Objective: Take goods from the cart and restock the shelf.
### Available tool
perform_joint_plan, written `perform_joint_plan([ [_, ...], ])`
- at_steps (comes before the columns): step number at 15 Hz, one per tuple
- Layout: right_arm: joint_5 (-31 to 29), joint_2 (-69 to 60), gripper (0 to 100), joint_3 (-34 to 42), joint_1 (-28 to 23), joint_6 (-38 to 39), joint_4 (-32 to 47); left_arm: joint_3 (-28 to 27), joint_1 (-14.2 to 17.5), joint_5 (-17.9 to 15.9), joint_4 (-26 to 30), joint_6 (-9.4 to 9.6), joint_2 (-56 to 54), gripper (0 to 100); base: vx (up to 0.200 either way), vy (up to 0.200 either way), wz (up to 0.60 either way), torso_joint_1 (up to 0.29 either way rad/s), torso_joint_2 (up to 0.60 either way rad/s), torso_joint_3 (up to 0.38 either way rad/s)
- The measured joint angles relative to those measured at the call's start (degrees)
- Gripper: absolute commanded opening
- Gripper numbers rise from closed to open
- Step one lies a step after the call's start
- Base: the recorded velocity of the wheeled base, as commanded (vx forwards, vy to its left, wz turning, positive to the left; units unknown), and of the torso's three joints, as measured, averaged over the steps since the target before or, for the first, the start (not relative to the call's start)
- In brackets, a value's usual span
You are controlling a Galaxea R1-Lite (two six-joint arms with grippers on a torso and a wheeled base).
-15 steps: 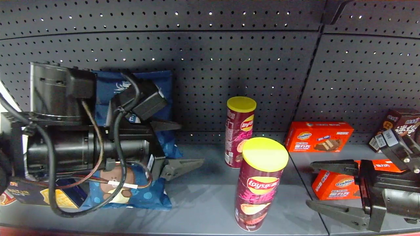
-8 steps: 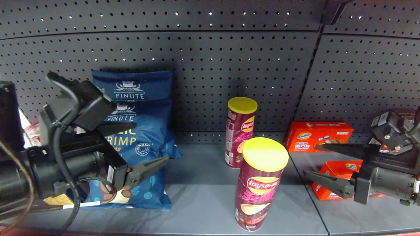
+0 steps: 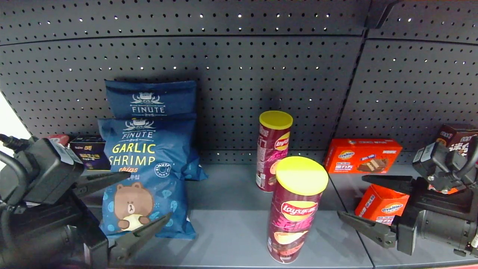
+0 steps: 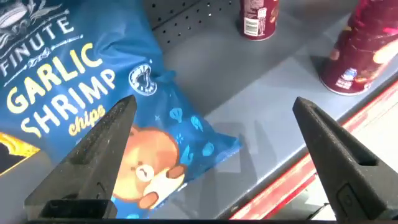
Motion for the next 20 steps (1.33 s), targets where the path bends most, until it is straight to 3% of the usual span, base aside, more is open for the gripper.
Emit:
perform_joint_plan([
  [4,-1.45,0.27,100,-1.38,0.96,-0.1,3.19,0.35,-5.77,3.24,0.43,-0.13,-0.26,100,0.0,0.0,0.0,0.0,0.0,0.0],
  [6,-4.13,1.32,100,-2.73,0.74,0.06,3.23,0.85,-6.79,5.46,0.46,-0.99,0.52,100,0.0,0.0,0.0,0.0,0.0,0.0],
  [12,-10.3,8.9,100,-12.98,-3.54,0.04,3.1,4.55,-6.62,8.45,-0.04,-2.69,0.74,100,0.0,0.0,0.0,0.0,0.0,0.0],
  [16,-11.34,15.59,100,-17.23,-6.6,-0.16,2.73,1.45,-5.55,8.67,0.35,-2.69,1.21,100,0.0,0.0,0.0,0.0,0.0,0.0],
  [20,-10.98,21.91,100,-20.59,-5.81,-0.18,0.87,-0.12,-4.96,8.61,-0.12,-2.61,3.36,100,0.0,0.0,0.0,0.0,0.0,0.0],
])
